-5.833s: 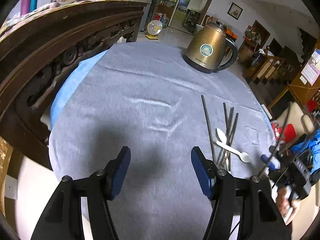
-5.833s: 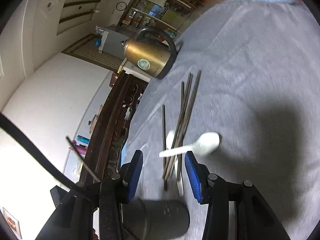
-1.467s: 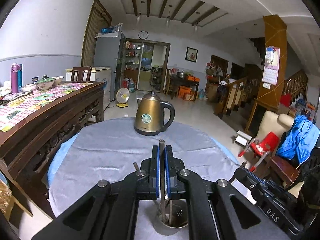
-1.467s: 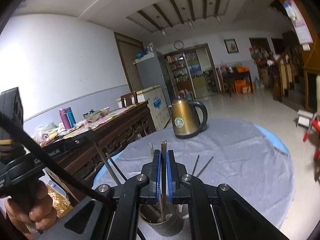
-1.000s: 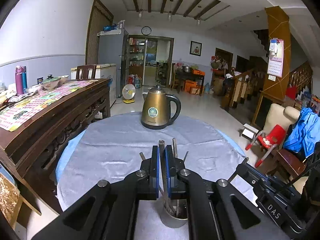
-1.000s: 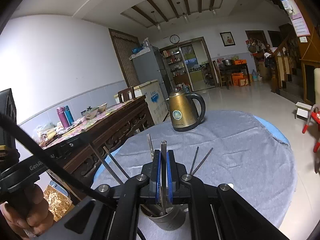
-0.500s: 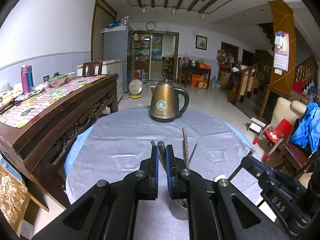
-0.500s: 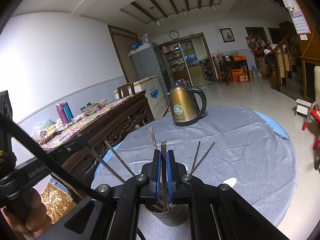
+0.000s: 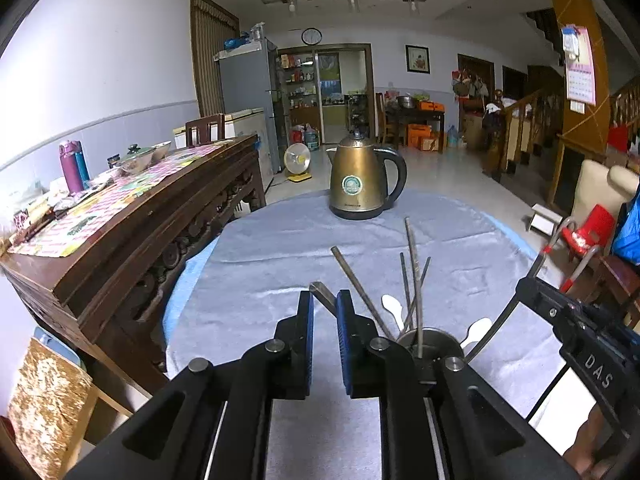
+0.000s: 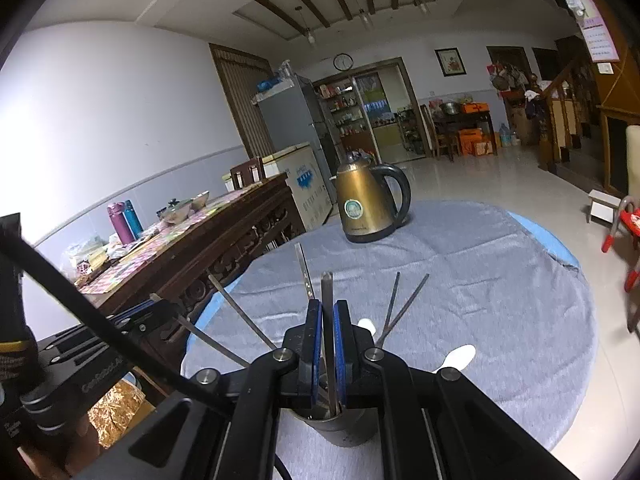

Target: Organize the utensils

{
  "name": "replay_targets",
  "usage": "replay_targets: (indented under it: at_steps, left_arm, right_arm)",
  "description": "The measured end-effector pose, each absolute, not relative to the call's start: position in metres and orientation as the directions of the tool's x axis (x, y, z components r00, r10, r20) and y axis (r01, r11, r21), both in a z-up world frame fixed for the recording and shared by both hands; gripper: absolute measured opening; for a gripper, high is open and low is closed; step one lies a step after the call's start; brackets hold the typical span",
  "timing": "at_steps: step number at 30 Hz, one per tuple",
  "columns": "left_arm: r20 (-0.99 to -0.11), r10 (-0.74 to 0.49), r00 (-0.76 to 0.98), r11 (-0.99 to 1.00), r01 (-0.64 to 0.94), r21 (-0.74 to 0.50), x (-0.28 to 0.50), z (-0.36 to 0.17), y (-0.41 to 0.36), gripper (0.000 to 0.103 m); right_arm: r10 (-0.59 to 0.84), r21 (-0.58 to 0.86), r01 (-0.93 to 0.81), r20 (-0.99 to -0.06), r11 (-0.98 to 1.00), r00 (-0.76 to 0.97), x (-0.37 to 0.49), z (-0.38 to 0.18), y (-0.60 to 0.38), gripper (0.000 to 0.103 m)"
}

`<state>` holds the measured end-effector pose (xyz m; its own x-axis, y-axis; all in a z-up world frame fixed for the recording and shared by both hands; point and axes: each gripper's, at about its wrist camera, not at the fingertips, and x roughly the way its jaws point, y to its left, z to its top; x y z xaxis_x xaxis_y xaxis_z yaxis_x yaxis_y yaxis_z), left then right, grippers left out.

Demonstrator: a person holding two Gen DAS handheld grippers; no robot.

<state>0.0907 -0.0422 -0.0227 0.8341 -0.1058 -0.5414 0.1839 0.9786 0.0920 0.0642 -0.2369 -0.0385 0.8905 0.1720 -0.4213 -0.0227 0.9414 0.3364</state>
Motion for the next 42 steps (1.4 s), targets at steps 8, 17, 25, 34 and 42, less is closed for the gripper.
replay_targets:
  at_steps: [8, 17, 25, 34, 42]
  left_arm:
    - [-0.54, -0.089, 0.837, 0.969, 0.198, 0.147, 0.08, -0.024, -0.049, 0.054]
    - [-0.532, -0.107, 0.84, 0.952, 0.241, 0.19, 0.062, -0.02, -0.06, 0.062]
    - [-0.535, -0.119, 0.836, 0.94, 0.268, 0.21, 0.051, -0.022, -0.067, 0.065]
    - [-0.545, -0.109, 0.831, 0.941, 0.263, 0.213, 0.049, -0.026, -0.066, 0.065]
    - [-0.552, -0.099, 0.828, 0.944, 0.253, 0.21, 0.05, -0.029, -0.063, 0.066]
  right_arm:
    - [0.154, 0.366, 0.017, -0.434, 0.93, 0.888, 0.062, -0.039, -0.249, 0.016]
    - [0.115, 0.4, 0.08, -0.44, 0.913, 0.89, 0.055, -0.037, -0.273, 0.022]
    - [0.103, 0.427, 0.118, -0.459, 0.897, 0.883, 0.049, -0.04, -0.289, 0.026]
    - [0.101, 0.439, 0.136, -0.475, 0.888, 0.874, 0.045, -0.046, -0.295, 0.032]
    - [0.103, 0.451, 0.152, -0.492, 0.88, 0.864, 0.044, -0.051, -0.298, 0.032]
